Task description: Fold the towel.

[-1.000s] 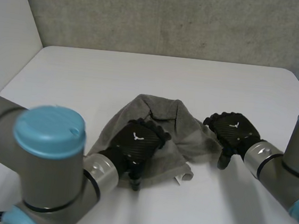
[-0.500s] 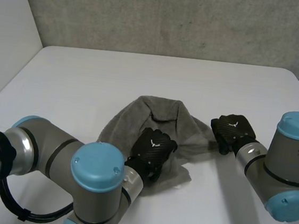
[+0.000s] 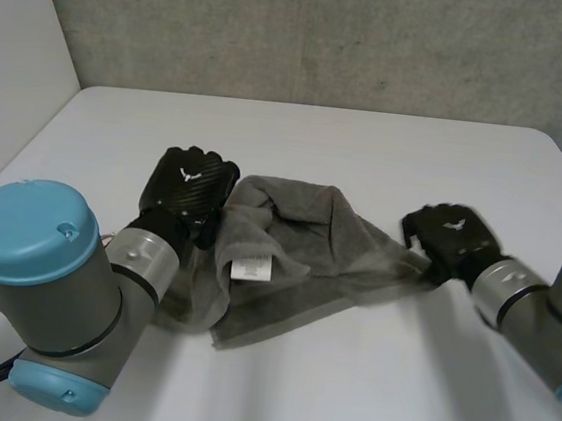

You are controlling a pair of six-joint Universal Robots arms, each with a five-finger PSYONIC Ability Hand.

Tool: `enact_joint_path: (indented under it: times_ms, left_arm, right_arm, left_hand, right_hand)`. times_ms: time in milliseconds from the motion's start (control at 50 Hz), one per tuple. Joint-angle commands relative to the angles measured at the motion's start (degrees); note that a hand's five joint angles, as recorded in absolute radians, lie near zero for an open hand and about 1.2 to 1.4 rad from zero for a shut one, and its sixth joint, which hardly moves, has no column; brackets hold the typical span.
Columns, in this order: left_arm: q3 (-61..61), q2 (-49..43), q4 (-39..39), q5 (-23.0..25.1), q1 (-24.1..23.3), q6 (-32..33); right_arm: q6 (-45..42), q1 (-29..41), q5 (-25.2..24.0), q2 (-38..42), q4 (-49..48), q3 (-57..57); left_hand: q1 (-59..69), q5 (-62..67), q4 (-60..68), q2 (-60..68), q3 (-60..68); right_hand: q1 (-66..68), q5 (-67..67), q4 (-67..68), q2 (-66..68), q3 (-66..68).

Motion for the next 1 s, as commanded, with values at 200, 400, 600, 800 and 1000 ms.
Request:
enact_joint_path:
  times_ms: [200, 400, 600, 800, 1000]
  left_arm:
    - [-4.32, 5.36, -2.97, 4.02, 19.83, 1.58]
    - [-2.47, 0.7, -2.79, 11.48, 24.4, 2.46]
    - [-4.4, 4.63, -4.28, 13.77, 22.99, 1.93]
    - [-8.1, 14.32, -4.73, 14.04, 18.86, 1.93]
    - [-12.41, 15.73, -4.55, 14.12, 11.74, 2.55]
  right_arm:
    - [-0.94, 9.64, -4.75, 1.69, -2.1, 2.16]
    - [-1.29, 13.86, -0.19, 7.84, -2.28, -2.49]
    - [-1.64, 12.54, 0.96, 9.33, -4.91, -2.93]
    - [-4.02, 11.92, 1.31, 10.12, -6.23, -3.55]
    - [-7.18, 11.05, 2.28, 12.84, -6.76, -5.13]
  left_hand:
    - [0.02, -13.96, -6.65, -6.27, -8.48]
    - [-31.08, -45.06, -37.74, -37.36, -39.58]
    - [-69.94, -83.91, -76.6, -76.22, -78.43]
    - [-69.94, -83.91, -76.6, -76.22, -78.43]
    - [-69.77, -83.75, -76.43, -76.05, -78.26]
  right_hand:
    - [-1.19, 0.1, -1.07, -1.52, -1.06]
    - [-2.2, -0.91, -2.08, -2.53, -2.06]
    - [-8.93, -7.64, -8.81, -9.26, -8.79]
    - [-9.1, -7.81, -8.98, -9.43, -8.96]
    - [-6.75, -5.47, -6.64, -7.08, -6.62]
